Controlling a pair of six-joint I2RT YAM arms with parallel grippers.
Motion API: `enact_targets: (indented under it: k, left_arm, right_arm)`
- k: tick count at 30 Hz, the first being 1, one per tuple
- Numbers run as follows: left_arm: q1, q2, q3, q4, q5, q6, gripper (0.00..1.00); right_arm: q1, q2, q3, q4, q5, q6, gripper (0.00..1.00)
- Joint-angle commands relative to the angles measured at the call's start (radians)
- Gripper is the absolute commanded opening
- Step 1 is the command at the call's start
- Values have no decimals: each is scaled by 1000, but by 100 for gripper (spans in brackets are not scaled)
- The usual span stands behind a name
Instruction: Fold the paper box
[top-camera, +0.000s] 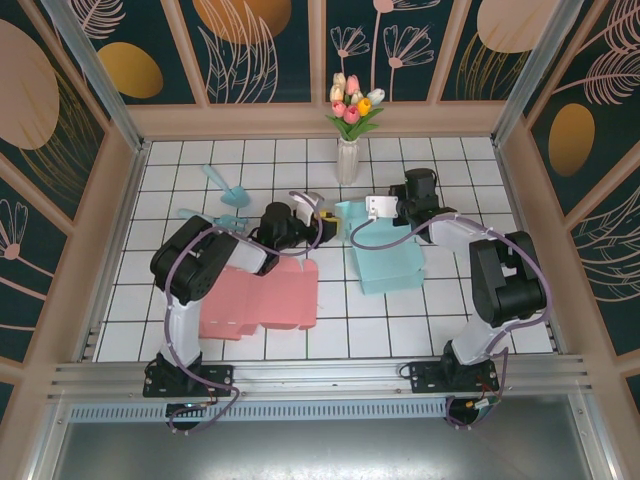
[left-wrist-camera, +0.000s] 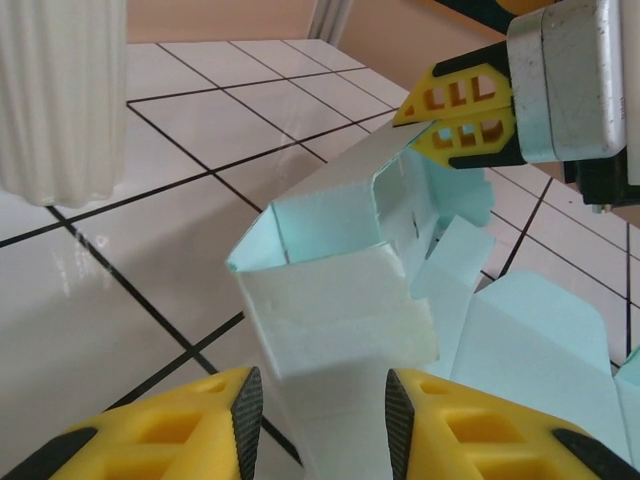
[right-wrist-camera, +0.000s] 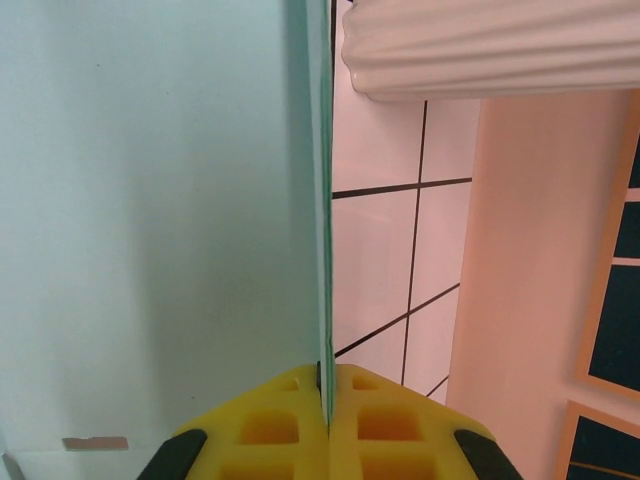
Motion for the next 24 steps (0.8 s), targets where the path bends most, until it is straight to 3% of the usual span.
enact_targets:
  k: [1,24]
  left_arm:
    - [-2,34,30,45,51,-42,40]
    - [-92,24,30,31,13,-42,35]
  right_arm:
    - [-4,2,0,-18,-26,36,0]
    - [5,-113,-160,174,-20,92,0]
